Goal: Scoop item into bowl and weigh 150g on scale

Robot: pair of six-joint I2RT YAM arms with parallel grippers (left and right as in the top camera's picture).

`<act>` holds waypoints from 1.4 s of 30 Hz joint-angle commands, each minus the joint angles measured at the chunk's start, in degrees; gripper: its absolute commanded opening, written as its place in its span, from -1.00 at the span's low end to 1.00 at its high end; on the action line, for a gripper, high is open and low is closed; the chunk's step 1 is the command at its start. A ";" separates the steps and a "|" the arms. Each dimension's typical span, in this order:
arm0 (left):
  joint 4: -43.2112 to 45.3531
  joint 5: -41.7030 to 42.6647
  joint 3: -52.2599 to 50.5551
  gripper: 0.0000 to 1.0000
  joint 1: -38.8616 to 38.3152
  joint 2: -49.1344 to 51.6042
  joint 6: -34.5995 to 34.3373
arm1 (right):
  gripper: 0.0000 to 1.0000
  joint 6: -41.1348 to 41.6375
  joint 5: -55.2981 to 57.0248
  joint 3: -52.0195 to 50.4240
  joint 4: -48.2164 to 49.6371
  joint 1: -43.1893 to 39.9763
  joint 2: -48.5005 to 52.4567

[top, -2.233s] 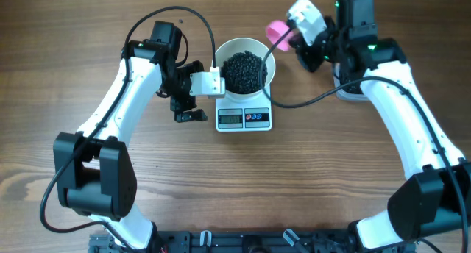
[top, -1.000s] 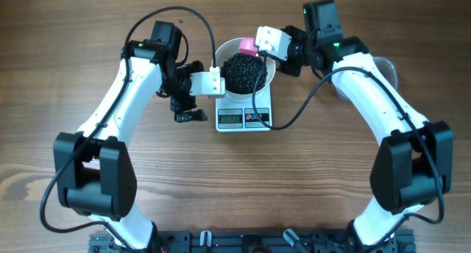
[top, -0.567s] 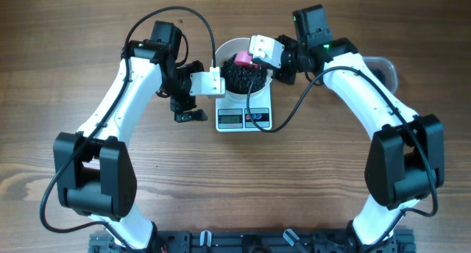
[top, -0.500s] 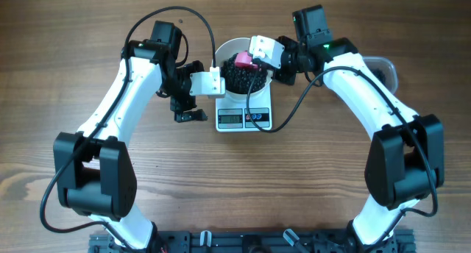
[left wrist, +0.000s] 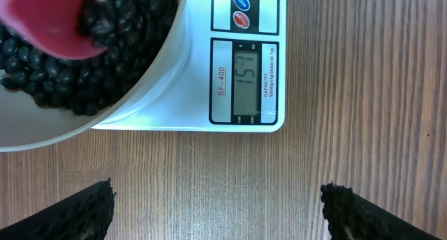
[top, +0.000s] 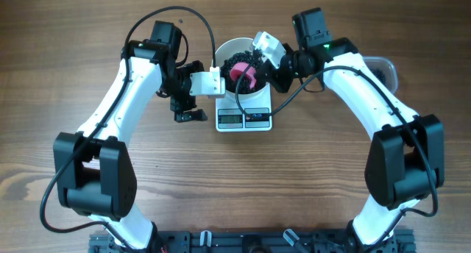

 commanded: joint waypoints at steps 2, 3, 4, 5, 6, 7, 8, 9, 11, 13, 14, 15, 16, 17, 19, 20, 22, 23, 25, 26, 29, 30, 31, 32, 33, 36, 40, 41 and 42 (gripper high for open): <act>-0.04 1.53 0.22 0.99 -0.20 0.24 -0.37 | -0.92 1.79 -1.77 0.96 -1.49 0.35 1.11; -0.04 1.53 0.22 1.00 -0.20 0.24 -0.37 | -0.91 1.79 -3.02 0.96 -1.25 0.24 1.09; -0.04 1.53 0.22 1.00 -0.20 0.24 -0.37 | -0.92 1.79 -5.95 0.96 -0.94 -0.11 1.11; -0.04 1.53 0.22 0.99 -0.20 0.24 -0.37 | -0.91 2.91 -7.89 0.96 -0.55 -0.52 1.11; -0.04 1.53 0.22 1.00 -0.20 0.24 -0.37 | -0.91 4.50 -9.33 0.96 -0.02 -0.96 1.09; -0.04 1.53 0.22 1.00 -0.20 0.24 -0.37 | -0.91 5.77 -11.30 0.96 0.59 -1.46 1.09; -0.04 1.53 0.22 1.00 -0.20 0.24 -0.37 | -0.91 6.88 -14.21 0.96 1.33 -2.23 1.11; -0.04 1.53 0.22 1.00 -0.20 0.24 -0.37 | -0.91 8.76 -16.35 0.96 1.99 -2.86 1.11; -0.04 1.53 0.22 1.00 -0.20 0.24 -0.37 | -0.92 12.13 -21.14 0.96 3.45 -4.55 1.11; -0.04 1.53 0.22 1.00 -0.20 0.24 -0.37 | -0.91 13.81 -21.64 0.96 4.72 -5.60 1.09; -0.04 1.53 0.22 1.00 -0.20 0.24 -0.37 | -0.91 13.86 -21.75 0.96 5.51 -6.25 1.09; -0.04 1.53 0.22 0.99 -0.20 0.24 -0.37 | -0.91 15.17 -21.75 0.96 6.21 -6.69 1.11; -0.04 1.53 0.22 1.00 -0.20 0.24 -0.37 | -0.92 16.59 -22.40 0.96 7.61 -7.26 1.11; -0.04 1.53 0.22 1.00 -0.20 0.24 -0.37 | -0.91 16.81 -23.56 0.96 8.70 -7.63 1.09; -0.04 1.53 0.22 1.00 -0.20 0.24 -0.37 | -0.91 19.17 -24.30 0.96 10.03 -8.02 1.11; -0.04 1.53 0.22 1.00 -0.20 0.24 -0.37 | -0.91 19.28 -24.30 0.96 10.38 -8.04 1.11; -0.04 1.53 0.22 1.00 -0.20 0.24 -0.37 | -0.91 19.30 -24.30 0.96 10.95 -8.02 1.09; -0.04 1.53 0.22 1.00 -0.20 0.24 -0.37 | -0.91 19.28 -24.30 0.96 10.97 -8.02 1.09; -0.02 1.53 0.22 1.00 -0.20 0.24 -0.37 | -0.91 19.28 -24.26 0.96 11.04 -8.02 1.11; -0.04 1.53 0.22 1.00 -0.20 0.24 -0.37 | -0.91 19.28 -24.26 0.96 11.04 -8.02 1.11; -0.04 1.53 0.22 1.00 -0.20 0.24 -0.37 | -0.91 19.26 -24.20 0.96 11.32 -8.02 1.11; -0.04 1.53 0.22 1.00 -0.20 0.24 -0.37 | -0.91 19.28 -23.85 0.96 11.50 -8.02 1.09; -0.04 1.53 0.22 1.00 -0.20 0.24 -0.37 | -0.91 19.28 -23.34 0.96 12.00 -8.02 1.11; -0.04 1.53 0.22 1.00 -0.20 0.24 -0.37 | -0.91 19.15 -22.51 0.96 12.57 -8.02 1.09; -0.04 1.53 0.22 1.00 -0.20 0.24 -0.37 | -0.92 19.06 -21.18 0.96 13.42 -8.02 1.11; -0.04 1.53 0.22 1.00 -0.20 0.24 -0.37 | -0.91 15.37 -20.59 1.03 17.22 -8.04 0.87; -0.04 1.53 0.22 1.00 -0.20 0.24 -0.37 | -0.91 12.41 -16.81 1.11 19.54 -8.02 -1.09; -0.04 1.53 0.22 1.00 -0.20 0.24 -0.37 | -0.91 11.34 -15.28 1.11 19.41 -8.02 -1.62; -0.04 1.53 0.22 1.00 -0.20 0.24 -0.37 | -0.91 9.46 -13.64 1.11 19.45 -8.02 -2.40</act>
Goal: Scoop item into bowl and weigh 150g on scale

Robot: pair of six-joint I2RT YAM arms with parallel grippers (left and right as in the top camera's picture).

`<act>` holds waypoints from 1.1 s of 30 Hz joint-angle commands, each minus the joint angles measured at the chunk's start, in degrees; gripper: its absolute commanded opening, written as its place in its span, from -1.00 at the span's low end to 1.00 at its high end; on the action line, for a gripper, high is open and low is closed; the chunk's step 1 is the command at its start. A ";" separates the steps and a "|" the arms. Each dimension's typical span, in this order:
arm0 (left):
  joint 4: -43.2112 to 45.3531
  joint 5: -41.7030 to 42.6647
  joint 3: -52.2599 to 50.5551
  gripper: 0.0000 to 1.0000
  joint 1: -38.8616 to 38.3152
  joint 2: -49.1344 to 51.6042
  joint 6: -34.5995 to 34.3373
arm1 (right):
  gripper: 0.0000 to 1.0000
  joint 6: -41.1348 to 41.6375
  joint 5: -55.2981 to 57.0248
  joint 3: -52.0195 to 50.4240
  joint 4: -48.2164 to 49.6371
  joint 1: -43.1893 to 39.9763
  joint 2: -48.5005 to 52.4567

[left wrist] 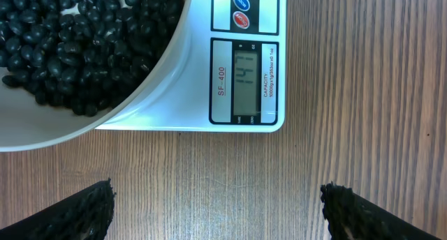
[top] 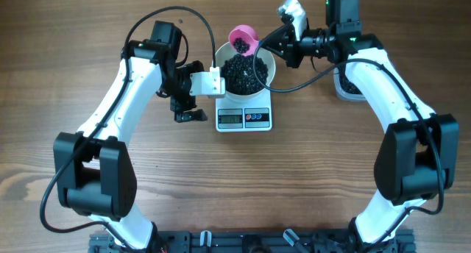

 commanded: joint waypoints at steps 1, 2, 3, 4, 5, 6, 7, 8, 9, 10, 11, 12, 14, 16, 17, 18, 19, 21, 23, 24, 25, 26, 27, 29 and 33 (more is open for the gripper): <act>-0.02 1.53 0.22 1.00 -0.20 0.24 -0.37 | -0.91 -6.14 4.35 1.03 0.09 -0.09 -2.91; -0.02 1.53 0.22 1.00 -0.20 0.24 -0.37 | -0.91 -6.62 4.33 1.03 0.09 -0.09 -3.23; -0.02 1.53 0.22 0.99 -0.20 0.24 -0.37 | -0.92 -7.48 4.33 1.03 -0.09 -0.07 -3.69; -0.02 1.53 0.22 1.00 -0.20 0.24 -0.37 | -0.91 -8.92 4.87 1.03 -0.66 -0.02 -4.26; -0.02 1.53 0.22 1.00 -0.20 0.24 -0.37 | -0.91 -10.23 6.01 1.03 -1.29 -0.02 -4.48; -0.02 1.53 0.22 1.00 -0.20 0.24 -0.37 | -0.91 -10.43 8.37 1.03 -2.05 -0.04 -4.66; -0.02 1.53 0.22 1.00 -0.20 0.24 -0.37 | -0.91 -10.99 9.55 1.03 -2.58 -0.04 -4.66; -0.02 1.53 0.22 1.00 -0.20 0.24 -0.37 | -0.91 -13.42 8.50 1.03 -2.89 -0.02 -4.66; -0.02 1.53 0.22 1.00 -0.20 0.24 -0.37 | -0.91 -13.84 7.67 1.03 -2.89 0.04 -4.66; -0.02 1.53 0.22 1.00 -0.20 0.24 -0.37 | -0.92 -15.41 5.22 1.03 -3.17 0.26 -4.66; -0.02 1.53 0.22 1.00 -0.20 0.24 -0.37 | -0.91 -16.04 5.70 1.03 -4.04 0.31 -4.66; 0.00 1.53 0.22 1.00 -0.20 0.24 -0.37 | -0.91 -16.20 7.02 1.03 -4.79 0.28 -4.66; -0.02 1.53 0.22 1.00 -0.20 0.24 -0.37 | -0.91 -16.15 7.48 1.03 -5.18 0.24 -4.66; -0.02 1.53 0.22 1.00 -0.20 0.24 -0.37 | -0.91 -14.29 5.86 1.03 -4.87 0.24 -4.66; -0.02 1.53 0.22 1.00 -0.20 0.24 -0.37 | -0.91 -12.96 5.07 1.03 -4.90 0.24 -4.66; -0.02 1.53 0.22 1.00 -0.20 0.24 -0.37 | -0.91 -12.92 4.79 1.03 -4.94 0.22 -4.66; -0.02 1.53 0.22 1.00 -0.20 0.24 -0.37 | -0.92 -12.92 4.76 1.03 -4.92 0.24 -4.66; -0.02 1.53 0.22 1.00 -0.20 0.24 -0.37 | -0.91 -12.94 4.59 1.03 -5.01 0.24 -4.66; -0.02 1.53 0.22 1.00 -0.20 0.24 -0.37 | -0.92 -12.94 4.59 1.03 -4.98 0.24 -4.66; -0.02 1.53 0.22 1.00 -0.20 0.24 -0.37 | -0.91 -12.90 4.59 1.03 -5.01 0.24 -4.66; -0.02 1.53 0.22 1.00 -0.20 0.24 -0.37 | -0.92 -12.92 4.59 1.03 -5.01 0.24 -4.66; -0.02 1.53 0.22 1.00 -0.20 0.24 -0.37 | -0.91 -12.90 4.59 1.03 -5.03 0.24 -4.66; -0.02 1.53 0.22 1.00 -0.20 0.24 -0.37 | -0.91 -12.70 4.59 1.03 -5.01 0.24 -4.66; -0.02 1.53 0.22 1.00 -0.20 0.24 -0.37 | -0.92 -11.65 4.59 1.03 -5.03 0.24 -4.66; -0.02 1.53 0.22 1.00 -0.20 0.24 -0.37 | -0.91 -11.67 4.39 1.03 -5.42 0.24 -4.66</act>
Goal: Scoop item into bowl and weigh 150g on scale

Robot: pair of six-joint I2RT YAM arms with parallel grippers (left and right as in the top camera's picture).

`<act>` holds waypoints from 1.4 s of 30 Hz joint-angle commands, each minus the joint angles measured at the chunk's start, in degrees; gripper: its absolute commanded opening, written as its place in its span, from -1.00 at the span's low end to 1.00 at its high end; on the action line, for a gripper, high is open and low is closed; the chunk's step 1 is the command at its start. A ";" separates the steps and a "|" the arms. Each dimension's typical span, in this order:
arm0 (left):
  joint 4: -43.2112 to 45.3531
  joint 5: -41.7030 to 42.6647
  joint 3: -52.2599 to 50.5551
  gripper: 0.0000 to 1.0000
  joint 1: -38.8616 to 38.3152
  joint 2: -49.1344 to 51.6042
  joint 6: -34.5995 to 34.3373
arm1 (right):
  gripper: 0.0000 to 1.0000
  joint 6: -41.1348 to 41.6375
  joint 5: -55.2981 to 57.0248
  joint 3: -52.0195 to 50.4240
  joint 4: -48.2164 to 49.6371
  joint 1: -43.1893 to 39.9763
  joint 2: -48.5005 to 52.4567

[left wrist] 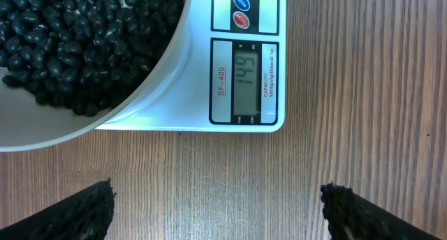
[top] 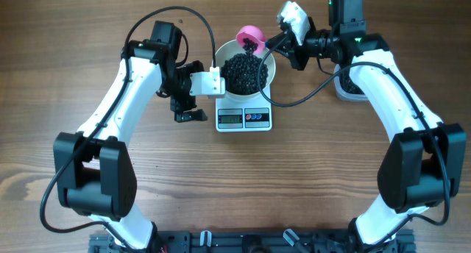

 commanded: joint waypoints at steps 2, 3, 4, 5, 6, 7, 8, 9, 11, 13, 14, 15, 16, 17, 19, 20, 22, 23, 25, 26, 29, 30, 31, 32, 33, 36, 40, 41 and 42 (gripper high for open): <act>-0.04 1.53 0.22 1.00 -0.20 0.24 -0.37 | -0.91 0.96 -1.84 1.03 -0.13 0.17 -1.66; -0.04 1.53 0.22 1.00 -0.20 0.24 -0.37 | -0.91 1.01 -1.84 1.03 -0.13 0.17 -1.66; -0.04 1.53 0.22 1.00 -0.20 0.24 -0.37 | -0.91 0.98 -1.88 1.03 -0.15 0.17 -1.66; -0.04 1.53 0.22 1.00 -0.20 0.24 -0.37 | -0.92 0.72 -4.20 1.01 -0.37 0.17 -1.66; -0.04 1.53 0.22 1.00 -0.20 0.24 -0.37 | -0.91 0.76 -6.25 1.03 -0.39 0.17 -1.66; -0.04 1.53 0.22 1.00 -0.20 0.24 -0.37 | -0.91 0.81 -6.64 1.01 -0.42 0.17 -1.66; -0.04 1.53 0.22 1.00 -0.20 0.24 -0.37 | -0.91 1.22 -4.55 1.01 -0.37 0.17 -1.66; -0.04 1.53 0.22 1.00 -0.20 0.24 -0.37 | -0.91 2.34 -1.88 1.01 -0.37 0.17 -1.66; -0.04 1.53 0.22 1.00 -0.20 0.24 -0.37 | -0.91 -0.66 -5.75 1.01 -0.44 0.17 -1.64; -0.04 1.53 0.22 1.00 -0.20 0.24 -0.37 | -0.91 0.98 -3.43 1.01 -0.37 0.17 -1.66; -0.04 1.53 0.22 1.00 -0.20 0.24 -0.37 | -0.91 0.96 -3.32 1.01 -0.37 0.17 -1.64; -0.04 1.53 0.22 1.00 -0.20 0.24 -0.37 | -0.91 0.98 -3.32 1.01 -0.42 0.17 -1.64; -0.02 1.53 0.22 1.00 -0.20 0.24 -0.37 | -0.91 0.98 -3.45 1.01 -0.42 0.17 -1.64; -0.04 1.53 0.22 1.00 -0.20 0.24 -0.37 | -0.91 0.98 -3.52 1.01 -0.42 0.17 -1.64; -0.04 1.53 0.22 1.00 -0.20 0.24 -0.37 | -0.91 0.94 -3.45 1.01 -0.37 0.17 -1.64; -0.04 1.53 0.22 1.00 -0.20 0.24 -0.37 | -0.91 0.96 -3.48 1.01 -0.37 0.17 -1.64; -0.04 1.53 0.22 1.00 -0.20 0.24 -0.37 | -0.92 0.96 -3.48 1.01 -0.39 0.17 -1.64; -0.04 1.53 0.22 1.00 -0.20 0.24 -0.37 | -0.91 0.96 -3.48 1.01 -0.39 0.17 -1.64; -0.04 1.53 0.22 1.00 -0.20 0.24 -0.37 | -0.91 0.96 -3.48 1.01 -0.42 0.17 -1.64; -0.04 1.53 0.22 1.00 -0.20 0.24 -0.37 | -0.91 0.98 -3.48 1.01 -0.42 0.17 -1.64; -0.04 1.53 0.22 1.00 -0.20 0.24 -0.37 | -0.91 0.96 -3.48 1.01 -0.44 0.17 -1.64; -0.57 1.53 0.22 1.00 -0.20 0.24 -0.37 | -0.91 0.96 -3.48 1.01 -0.44 0.17 -1.64; -1.25 1.53 0.22 1.00 -0.20 0.22 -0.39 | -0.91 0.98 -3.48 1.01 -0.44 0.17 -1.64; -1.57 1.53 0.22 1.00 -0.20 0.22 -0.37 | -0.91 0.96 -3.48 1.01 -0.44 0.17 -1.64; -1.60 1.53 0.22 1.00 -0.20 0.22 -0.37 | -0.92 0.96 -3.48 1.01 -0.46 0.17 -1.64; -1.57 1.53 0.22 1.00 -0.20 0.22 -0.37 | -0.92 0.96 -3.50 1.01 -0.68 0.17 -1.64; -1.57 1.53 0.22 1.00 -0.20 0.22 -0.37 | -0.91 0.96 -3.50 1.01 -1.22 0.17 -1.64; -1.57 1.53 0.22 1.00 -0.20 0.22 -0.39 | -0.91 0.94 -3.52 1.01 -1.49 0.17 -1.64; -1.57 1.53 0.22 0.99 -0.20 0.22 -0.37 | -0.91 0.96 -3.50 1.01 -1.75 0.17 -1.64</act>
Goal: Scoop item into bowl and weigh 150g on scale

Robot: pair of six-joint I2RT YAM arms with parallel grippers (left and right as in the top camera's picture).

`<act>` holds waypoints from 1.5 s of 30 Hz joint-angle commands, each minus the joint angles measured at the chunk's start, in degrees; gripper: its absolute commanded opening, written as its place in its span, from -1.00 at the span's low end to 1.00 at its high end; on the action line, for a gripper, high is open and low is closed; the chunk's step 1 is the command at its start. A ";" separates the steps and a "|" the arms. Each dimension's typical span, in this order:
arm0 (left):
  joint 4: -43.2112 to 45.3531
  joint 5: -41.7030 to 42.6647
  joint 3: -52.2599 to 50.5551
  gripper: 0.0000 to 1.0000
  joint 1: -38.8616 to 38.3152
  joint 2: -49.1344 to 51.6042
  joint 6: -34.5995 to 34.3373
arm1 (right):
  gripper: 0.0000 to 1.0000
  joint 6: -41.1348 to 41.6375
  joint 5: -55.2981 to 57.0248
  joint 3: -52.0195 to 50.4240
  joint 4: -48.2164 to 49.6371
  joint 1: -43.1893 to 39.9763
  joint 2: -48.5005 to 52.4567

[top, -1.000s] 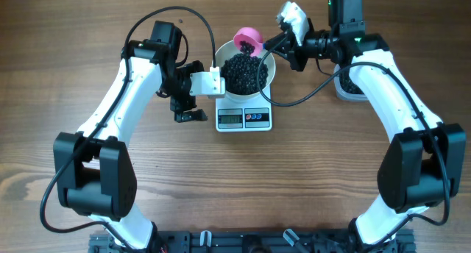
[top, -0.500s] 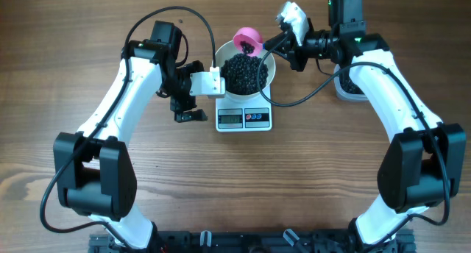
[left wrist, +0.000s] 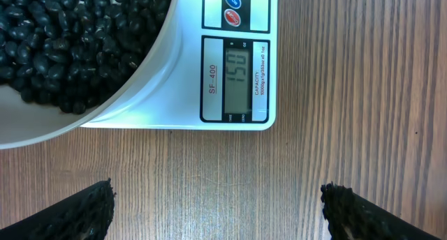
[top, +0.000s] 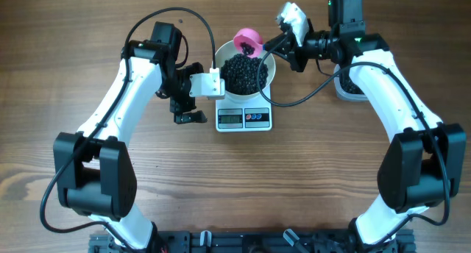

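A white bowl (top: pixel 270 68) full of black beans (top: pixel 245 73) stands on the white scale (top: pixel 244 119). In the left wrist view the scale's display (left wrist: pixel 237 76) reads 150, beside the bowl's rim (left wrist: pixel 133 93). A pink scoop (top: pixel 247 40) hangs tilted at the bowl's far rim, and my right gripper (top: pixel 280 45) is shut on its handle. My left gripper (top: pixel 186 109) stands open just left of the scale, over bare wood. Its two black fingertips (left wrist: pixel 91 212) are wide apart with nothing between them.
A clear tub (top: pixel 344 87) lies at the back right, mostly hidden under my right arm. The right arm's black cable (top: pixel 309 87) hangs past the bowl's right side. The wooden table (top: pixel 235 179) is open in front of the scale.
The display has gone from 149 to 150. The pink scoop sits a touch further left over the far rim. The scale lies slightly up and left in the left wrist view.
First the pink scoop lay in the beans inside the bowl and the display read 157. Then the scoop was up at the far rim and it read 147. After that it read 149 with the scoop tilted there, and now 150.
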 commanded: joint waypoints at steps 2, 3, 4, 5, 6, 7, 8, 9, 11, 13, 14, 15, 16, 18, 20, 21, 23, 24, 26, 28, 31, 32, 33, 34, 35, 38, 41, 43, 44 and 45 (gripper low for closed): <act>-0.22 1.53 0.22 1.00 -0.20 0.22 -0.37 | -0.91 0.24 -0.72 1.01 -0.76 0.13 -1.64; -0.22 1.53 0.22 1.00 -0.20 0.22 -0.39 | -0.92 0.22 -0.72 1.01 -0.76 0.13 -1.64; -0.22 1.53 0.22 1.00 -0.20 0.22 -0.37 | -0.91 0.22 -0.72 1.01 -0.76 0.13 -1.64; -0.22 1.53 0.22 1.00 -0.20 0.22 -0.37 | -0.91 0.22 -0.72 1.01 -0.76 0.13 -1.64; -0.22 1.53 0.22 1.00 -0.20 0.22 -0.39 | -0.91 0.24 -0.72 1.01 -0.76 0.13 -1.64; -0.22 1.53 0.22 1.00 -0.20 0.22 -0.37 | -0.91 0.24 -0.72 1.01 -0.76 0.13 -1.64; -0.22 1.53 0.22 1.00 -0.20 0.22 -0.37 | -0.91 0.22 -0.70 1.01 -0.76 0.13 -1.64; -0.22 1.53 0.22 1.00 -0.20 0.22 -0.37 | -0.91 0.24 -0.72 1.01 -0.76 0.13 -1.64; -0.22 1.53 0.22 1.00 -0.20 0.22 -0.37 | -0.91 0.24 -0.72 1.01 -0.74 0.13 -1.64; -0.22 1.53 0.22 1.00 -0.20 0.22 -0.37 | -0.91 0.24 -0.72 1.01 -0.74 0.13 -1.64; -0.22 1.53 0.22 1.00 -0.20 0.22 -0.37 | -0.91 0.24 -0.72 1.01 -0.74 0.13 -1.64; -0.22 1.53 0.22 1.00 -0.22 0.22 -0.39 | -0.91 0.24 -0.72 1.01 -0.74 0.13 -1.64; -0.20 1.53 0.22 1.00 -0.20 0.22 -0.39 | -0.92 0.26 -0.72 1.01 -0.76 0.13 -1.64; -0.22 1.53 0.22 1.00 -0.20 0.22 -0.37 | -0.91 0.26 -0.72 1.01 -0.76 0.13 -1.64; -0.22 1.53 0.22 1.00 -0.20 0.22 -0.37 | -0.91 0.24 -0.72 1.01 -0.74 0.13 -1.64; -0.22 1.53 0.22 1.00 -0.20 0.22 -0.39 | -0.92 0.26 -0.72 1.01 -0.76 0.13 -1.64; -0.22 1.53 0.22 1.00 -0.20 0.22 -0.37 | -0.91 0.28 -0.74 1.01 -0.76 0.13 -1.64; -0.22 1.53 0.22 1.00 -0.20 0.22 -0.39 | -0.91 0.31 -0.72 1.01 -0.76 0.13 -1.64; -0.20 1.53 0.22 1.00 -0.20 0.22 -0.37 | -0.91 1.97 -0.74 1.01 -0.74 0.13 -1.64; -0.22 1.53 0.22 1.00 -0.20 0.22 -0.39 | -0.91 2.16 -0.74 1.01 -0.74 0.13 -1.64; -0.20 1.53 0.22 1.00 -0.20 0.22 -0.39 | -0.91 2.21 -0.74 1.01 -0.72 0.11 -1.64; -0.22 1.53 0.22 1.00 -0.20 0.22 -0.37 | -0.91 2.19 -0.72 1.01 -0.72 0.11 -1.64; -0.22 1.53 0.22 1.00 -0.20 0.22 -0.37 | -0.92 2.16 -0.72 1.01 -0.72 0.11 -1.64; -0.20 1.53 0.22 1.00 -0.20 0.22 -0.37 | -0.91 2.19 -0.70 1.01 -0.72 0.11 -1.64; -0.22 1.53 0.22 1.00 -0.20 0.22 -0.37 | -0.91 2.21 -0.70 1.01 -0.72 0.11 -1.64; -0.22 1.53 0.22 1.00 -0.20 0.22 -0.37 | -0.91 2.82 -0.72 1.01 -0.66 0.11 -1.64; -0.20 1.53 0.22 1.00 -0.20 0.22 -0.37 | -0.91 7.06 -0.79 1.03 0.15 -0.28 -1.64; -0.22 1.53 0.22 1.00 -0.20 0.22 -0.37 | -0.91 12.37 -2.47 1.03 1.22 -1.22 -1.66; -0.20 1.53 0.22 1.00 -0.20 0.22 -0.39 | -0.91 14.67 -5.79 1.03 2.05 -2.05 -1.66; -0.22 1.53 0.22 1.00 -0.20 0.22 -0.37 | -0.92 16.46 -8.94 1.03 2.71 -2.80 -1.66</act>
